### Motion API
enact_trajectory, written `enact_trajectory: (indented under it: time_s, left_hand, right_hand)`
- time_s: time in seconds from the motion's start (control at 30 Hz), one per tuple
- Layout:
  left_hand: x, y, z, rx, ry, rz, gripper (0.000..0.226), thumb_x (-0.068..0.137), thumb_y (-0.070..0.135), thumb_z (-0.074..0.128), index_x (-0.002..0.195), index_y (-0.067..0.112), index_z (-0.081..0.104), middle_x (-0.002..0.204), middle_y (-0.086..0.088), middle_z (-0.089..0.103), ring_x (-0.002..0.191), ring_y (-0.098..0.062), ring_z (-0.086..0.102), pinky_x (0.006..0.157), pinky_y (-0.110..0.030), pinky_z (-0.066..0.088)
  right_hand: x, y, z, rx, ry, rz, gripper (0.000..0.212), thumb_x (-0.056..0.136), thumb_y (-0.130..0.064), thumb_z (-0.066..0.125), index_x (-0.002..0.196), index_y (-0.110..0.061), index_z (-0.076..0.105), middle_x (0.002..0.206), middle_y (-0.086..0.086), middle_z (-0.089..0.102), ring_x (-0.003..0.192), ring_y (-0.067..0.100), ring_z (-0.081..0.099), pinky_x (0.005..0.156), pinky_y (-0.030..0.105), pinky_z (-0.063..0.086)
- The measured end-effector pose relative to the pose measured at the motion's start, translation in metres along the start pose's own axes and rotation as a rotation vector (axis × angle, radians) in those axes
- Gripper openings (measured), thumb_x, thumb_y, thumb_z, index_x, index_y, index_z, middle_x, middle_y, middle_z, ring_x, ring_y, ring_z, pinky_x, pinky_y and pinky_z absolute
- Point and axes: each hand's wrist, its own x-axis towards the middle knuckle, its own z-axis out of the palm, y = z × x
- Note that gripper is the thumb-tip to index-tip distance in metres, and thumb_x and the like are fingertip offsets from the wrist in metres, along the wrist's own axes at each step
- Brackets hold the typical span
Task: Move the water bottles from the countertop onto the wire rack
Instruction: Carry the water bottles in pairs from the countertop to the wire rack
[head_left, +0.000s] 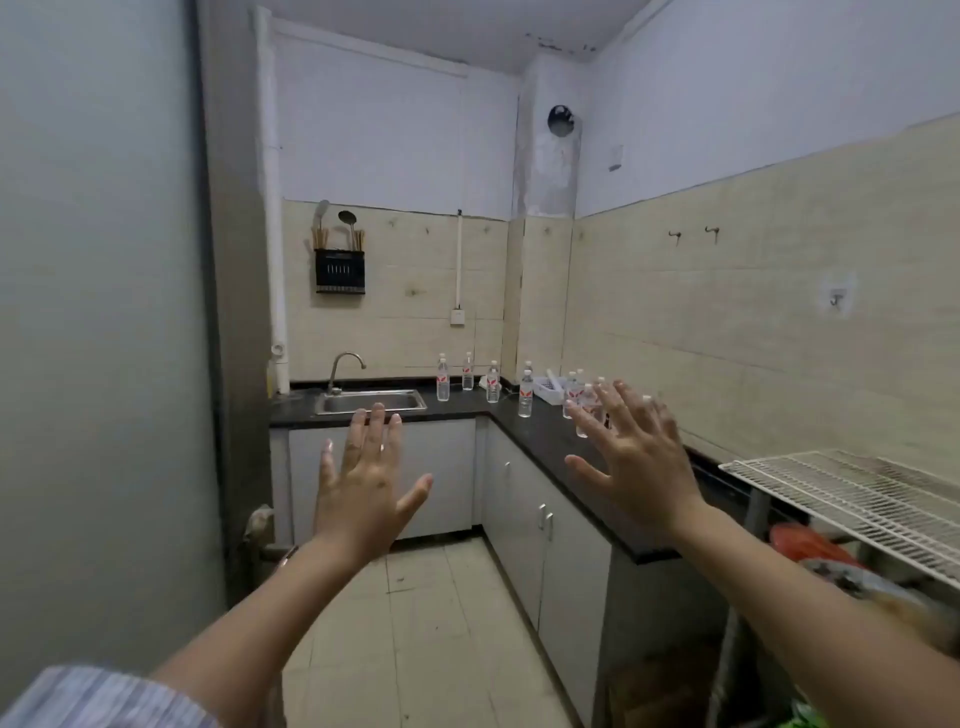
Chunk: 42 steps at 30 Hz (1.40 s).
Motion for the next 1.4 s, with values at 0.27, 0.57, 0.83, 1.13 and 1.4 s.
enact_trajectory:
  time_s: [0.27,0.57,0.83,1.13,1.4]
  left_hand:
    - [0.108,0.018,0.054,-0.001,0.058,-0.017,0.100,0.060,0.067,-0.007,0.146,0.017,-0.008,0.151,0.001,-0.024,0.130,-0.007,-0.028,0.116,-0.043,-0.006]
    - [0.197,-0.014,0.128,0.051,-0.027,-0.120,0.089,0.072,0.066,0.004,0.147,0.019,-0.002,0.157,-0.001,-0.013,0.144,-0.017,-0.016,0.116,-0.044,-0.004]
    - [0.309,-0.103,0.199,0.078,-0.049,-0.263,0.070,0.093,0.050,0.029,0.147,0.015,0.001,0.158,-0.004,-0.008,0.145,-0.020,-0.012,0.117,-0.046,0.000]
    - [0.439,-0.188,0.276,0.107,-0.070,-0.283,0.069,0.093,0.048,0.030,0.147,0.015,0.003,0.158,-0.004,-0.004,0.145,-0.021,-0.009,0.117,-0.045,0.001]
    - [0.542,-0.272,0.344,0.110,0.016,-0.319,0.068,0.092,0.046,0.035,0.147,0.014,0.009,0.159,-0.003,0.000,0.146,-0.021,-0.006,0.116,-0.045,0.002]
  right_hand:
    - [0.052,0.047,0.096,0.029,-0.062,0.054,0.056,0.078,-0.051,0.037,0.120,-0.019,0.057,0.126,0.017,0.059,0.116,0.037,0.056,0.090,0.061,0.042]
    - [0.115,0.032,0.236,0.213,-0.123,0.018,0.057,0.079,-0.050,0.037,0.123,-0.019,0.055,0.127,0.018,0.058,0.119,0.036,0.054,0.092,0.055,0.042]
    - [0.215,-0.004,0.359,0.290,-0.184,0.010,0.059,0.080,-0.049,0.035,0.125,-0.017,0.053,0.130,0.019,0.055,0.122,0.037,0.051,0.096,0.054,0.039]
    - [0.310,-0.014,0.496,0.377,-0.172,0.044,0.060,0.082,-0.047,0.034,0.128,-0.013,0.051,0.134,0.021,0.051,0.127,0.039,0.045,0.101,0.055,0.035]
    - [0.403,-0.053,0.649,0.487,-0.206,0.009,0.054,0.088,-0.039,0.050,0.135,-0.014,0.042,0.145,0.019,0.037,0.138,0.035,0.028,0.111,0.050,0.023]
